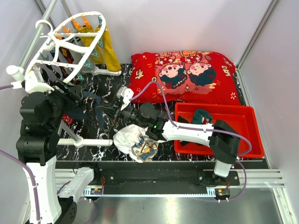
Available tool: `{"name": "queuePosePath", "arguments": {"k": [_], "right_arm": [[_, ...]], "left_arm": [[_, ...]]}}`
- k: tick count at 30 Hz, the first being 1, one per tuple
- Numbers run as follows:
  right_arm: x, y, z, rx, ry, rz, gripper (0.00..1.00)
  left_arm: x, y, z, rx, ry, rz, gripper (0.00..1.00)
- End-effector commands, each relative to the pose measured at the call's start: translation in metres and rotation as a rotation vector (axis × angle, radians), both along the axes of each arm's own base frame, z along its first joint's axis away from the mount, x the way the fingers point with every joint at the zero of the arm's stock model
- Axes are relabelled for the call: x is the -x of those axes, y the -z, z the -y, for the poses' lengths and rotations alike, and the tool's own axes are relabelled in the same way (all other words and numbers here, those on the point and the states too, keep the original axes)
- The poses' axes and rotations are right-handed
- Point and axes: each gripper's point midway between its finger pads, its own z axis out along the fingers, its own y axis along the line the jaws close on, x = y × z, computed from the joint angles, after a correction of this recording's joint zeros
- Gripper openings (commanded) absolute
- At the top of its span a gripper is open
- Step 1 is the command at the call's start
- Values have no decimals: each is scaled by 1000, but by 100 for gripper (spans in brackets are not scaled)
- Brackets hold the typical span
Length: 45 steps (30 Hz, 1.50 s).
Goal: Remove the socks clipped to the hanger
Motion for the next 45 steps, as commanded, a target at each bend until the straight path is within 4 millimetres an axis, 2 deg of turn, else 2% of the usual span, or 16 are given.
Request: {"name": "queuePosePath", "arguments": {"k": [1,6,13,23,30,34,35,36,38,39,40,41,42,43,44,45], "right_arm": [[9,-39,17,-84,17,42,0],[11,-42,20,-95,13,44,0],[14,-43,23,-101,7,44,0],[17,-40,22,-109,-14,29,0],[15,-36,24,-114,-8,0,0],[13,-30,30,-101,18,-50,0],[7,-23,35,-89,51,-93,0],[7,-31,44,-101,68,-115,0],[-5,-10,59,-45,160,-219,0],[-6,-16,77,-53,198,-252,0],[-17,-11,93,-58,290,-314,0],[-20,5,105,3,347,-355,0],[-21,4,127,1,396,-382,0],[-27,20,146,33,486,-435,0],[-28,27,159,42,524,-459,0],[-28,34,182,43,568,-482,0]], "left_arm": [[-6,-23,-9,22,-62,110,62],[-13,-16,-11,36,-76,105,61],[-17,-17,-7,67,-66,133,53],[-21,-20,-7,71,-68,149,30],[-21,-23,-7,66,-63,170,0],[-21,-23,-3,63,-39,175,1],[-22,-23,-2,60,-33,177,1],[-22,-25,-1,58,-26,187,2],[-21,-27,1,50,-11,198,4],[-19,-31,1,48,-7,213,4],[-18,-33,2,44,1,222,5],[-17,-36,3,42,6,231,6],[-16,-38,4,42,9,240,8],[-16,-39,5,44,16,245,8],[-15,-42,6,50,20,260,10],[-12,-44,7,59,23,274,12]]}}
